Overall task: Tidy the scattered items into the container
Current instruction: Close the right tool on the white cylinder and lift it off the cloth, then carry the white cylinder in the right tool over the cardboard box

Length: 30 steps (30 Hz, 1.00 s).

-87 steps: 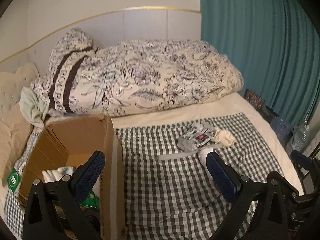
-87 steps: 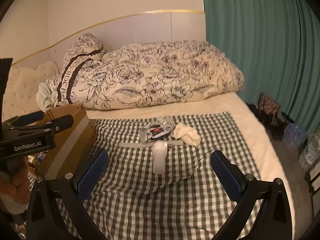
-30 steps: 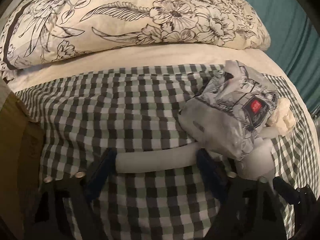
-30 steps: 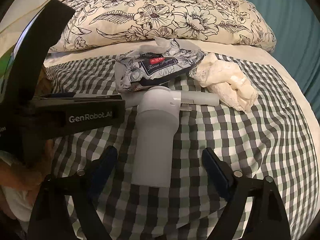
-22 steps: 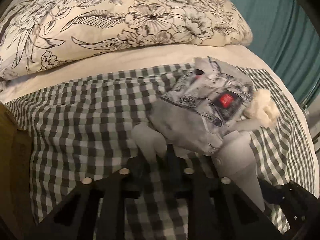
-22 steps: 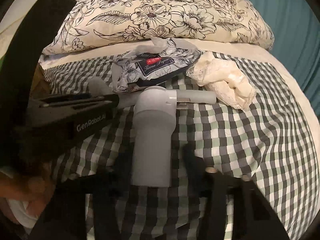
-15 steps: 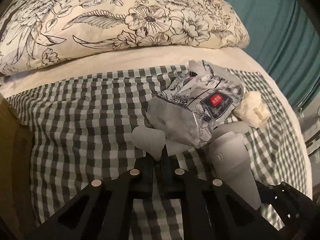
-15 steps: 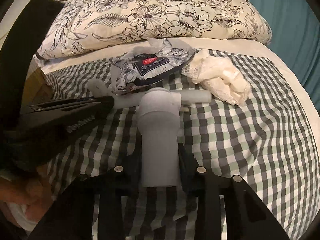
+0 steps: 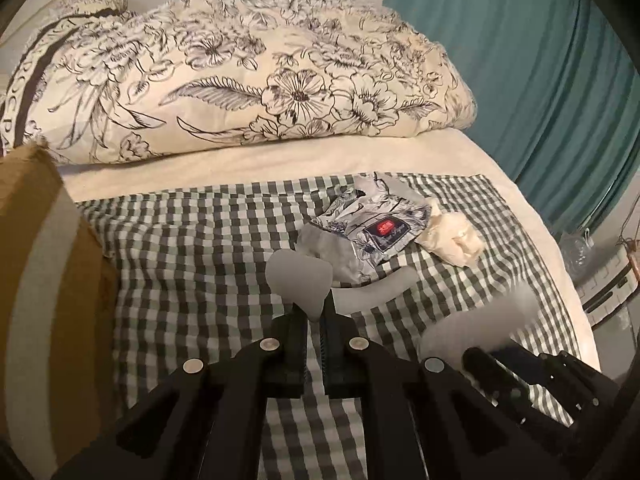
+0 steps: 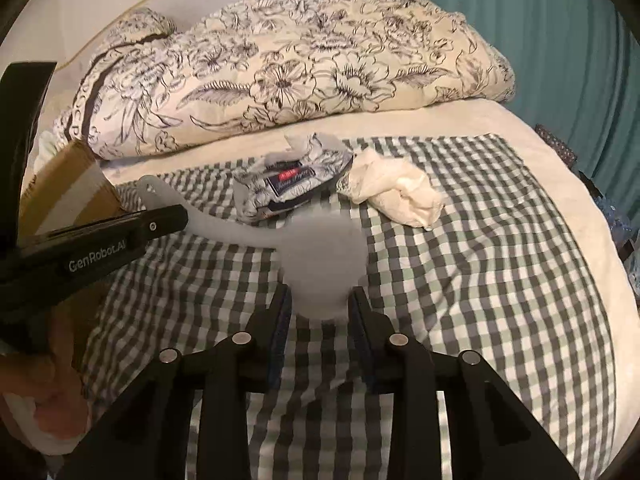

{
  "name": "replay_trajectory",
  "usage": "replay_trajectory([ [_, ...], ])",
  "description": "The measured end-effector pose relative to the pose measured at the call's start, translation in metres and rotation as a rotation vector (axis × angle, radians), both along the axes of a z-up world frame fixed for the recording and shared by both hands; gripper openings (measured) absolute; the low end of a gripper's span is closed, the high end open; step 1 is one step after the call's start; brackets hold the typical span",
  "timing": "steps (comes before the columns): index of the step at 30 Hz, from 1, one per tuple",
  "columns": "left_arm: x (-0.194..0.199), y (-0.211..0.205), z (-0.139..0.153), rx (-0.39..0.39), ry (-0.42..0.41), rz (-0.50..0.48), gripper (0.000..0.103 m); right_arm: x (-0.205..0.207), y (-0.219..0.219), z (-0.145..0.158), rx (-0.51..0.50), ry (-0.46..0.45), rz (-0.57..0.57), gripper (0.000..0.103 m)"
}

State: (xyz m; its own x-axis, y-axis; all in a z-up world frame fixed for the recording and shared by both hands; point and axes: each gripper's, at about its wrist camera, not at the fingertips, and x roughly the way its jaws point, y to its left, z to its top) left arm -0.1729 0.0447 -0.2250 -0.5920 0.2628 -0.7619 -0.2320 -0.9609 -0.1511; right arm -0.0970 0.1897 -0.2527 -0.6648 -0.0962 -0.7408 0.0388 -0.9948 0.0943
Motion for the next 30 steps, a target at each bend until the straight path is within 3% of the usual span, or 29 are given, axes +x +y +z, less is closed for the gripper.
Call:
replay_trajectory([
  [2,0.008,-0.004,0.007,0.001,0.012,0.005,0.005,0.007,0.000,0.008,-0.002,0.016,-0.005,0.000],
  [10,0.038,-0.012,0.034,-0.006,0.073,0.000,0.005,0.018,0.003,0.007,-0.045,0.009,-0.002,0.001],
  [11,0.042,-0.014,0.038,-0.006,0.083,0.001,0.005,0.017,0.005,0.006,-0.046,0.015,-0.014,0.010],
  [12,0.045,-0.017,0.041,-0.004,0.089,0.003,0.005,0.014,0.006,0.005,-0.045,0.012,-0.021,0.030],
  [14,0.049,-0.023,0.049,0.005,0.094,0.008,0.005,0.006,0.007,0.000,-0.051,0.004,-0.021,0.056],
  [21,0.058,-0.039,0.076,-0.007,0.156,0.020,0.005,-0.030,-0.006,-0.030,0.022,-0.047,0.001,0.057],
  [28,0.060,-0.050,0.090,0.000,0.167,0.034,0.005,-0.050,-0.016,-0.054,0.100,-0.070,0.014,0.058],
  [30,0.061,-0.050,0.093,0.003,0.169,0.035,0.005,-0.051,-0.012,-0.058,0.087,-0.079,0.006,0.048],
])
